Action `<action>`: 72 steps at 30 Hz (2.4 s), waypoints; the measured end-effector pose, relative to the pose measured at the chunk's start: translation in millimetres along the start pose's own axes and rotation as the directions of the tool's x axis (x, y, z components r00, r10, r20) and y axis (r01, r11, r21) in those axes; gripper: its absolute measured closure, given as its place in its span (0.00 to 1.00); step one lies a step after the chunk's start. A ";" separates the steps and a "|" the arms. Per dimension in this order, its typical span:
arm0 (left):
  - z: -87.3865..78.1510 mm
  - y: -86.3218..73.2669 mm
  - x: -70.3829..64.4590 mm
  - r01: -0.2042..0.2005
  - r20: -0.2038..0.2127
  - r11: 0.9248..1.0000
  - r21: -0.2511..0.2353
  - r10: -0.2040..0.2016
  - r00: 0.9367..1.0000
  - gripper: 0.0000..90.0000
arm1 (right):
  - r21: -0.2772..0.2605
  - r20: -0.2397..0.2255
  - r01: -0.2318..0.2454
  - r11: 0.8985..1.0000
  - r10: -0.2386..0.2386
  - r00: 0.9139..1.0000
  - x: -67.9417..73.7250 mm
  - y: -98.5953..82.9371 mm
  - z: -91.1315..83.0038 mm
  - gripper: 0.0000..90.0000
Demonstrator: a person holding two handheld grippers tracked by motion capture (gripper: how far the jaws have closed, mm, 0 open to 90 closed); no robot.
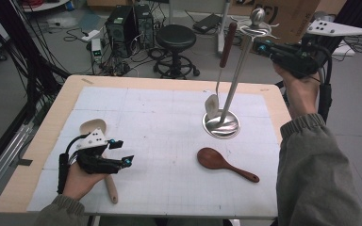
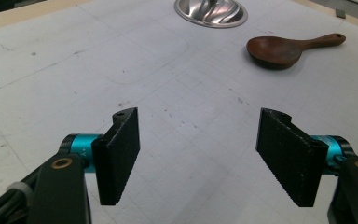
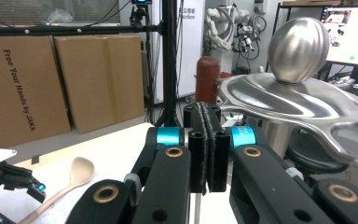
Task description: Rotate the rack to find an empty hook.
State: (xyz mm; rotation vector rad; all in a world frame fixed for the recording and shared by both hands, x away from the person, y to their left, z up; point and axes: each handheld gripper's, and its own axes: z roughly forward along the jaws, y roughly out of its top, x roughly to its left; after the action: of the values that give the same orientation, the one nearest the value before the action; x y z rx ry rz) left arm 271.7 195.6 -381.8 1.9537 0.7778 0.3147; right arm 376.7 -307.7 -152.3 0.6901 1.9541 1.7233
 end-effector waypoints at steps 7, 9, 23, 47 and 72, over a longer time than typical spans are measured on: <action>-0.3 0.2 0.2 -0.002 0.001 1.000 -0.001 0.002 1.000 0.34 | 0.000 0.012 -0.003 1.000 0.003 1.000 5.5 1.0 9.6 0.99; -0.4 0.2 0.1 -0.003 -0.001 1.000 0.000 0.003 1.000 0.34 | 0.000 0.017 0.000 1.000 0.000 1.000 6.4 1.2 11.8 0.99; -0.7 0.3 -0.1 -0.004 0.001 1.000 0.000 0.004 1.000 0.34 | 0.010 0.016 -0.001 1.000 0.001 1.000 6.4 -0.4 11.8 0.99; 0.0 0.6 -0.6 -0.008 0.000 1.000 0.001 0.008 1.000 0.34 | -0.016 0.101 -0.042 0.999 0.044 0.994 -23.8 -12.8 -40.2 0.99; 0.3 0.8 -1.6 -0.004 -0.003 1.000 -0.001 0.004 1.000 0.34 | 0.004 0.054 0.011 1.000 -0.011 0.998 -9.4 -2.6 -23.8 0.99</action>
State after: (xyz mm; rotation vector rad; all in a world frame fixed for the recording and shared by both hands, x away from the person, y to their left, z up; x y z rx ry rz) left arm 271.0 194.2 -381.1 1.9543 0.7754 0.3200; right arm 368.9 -332.2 -151.9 0.7187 1.9216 1.6779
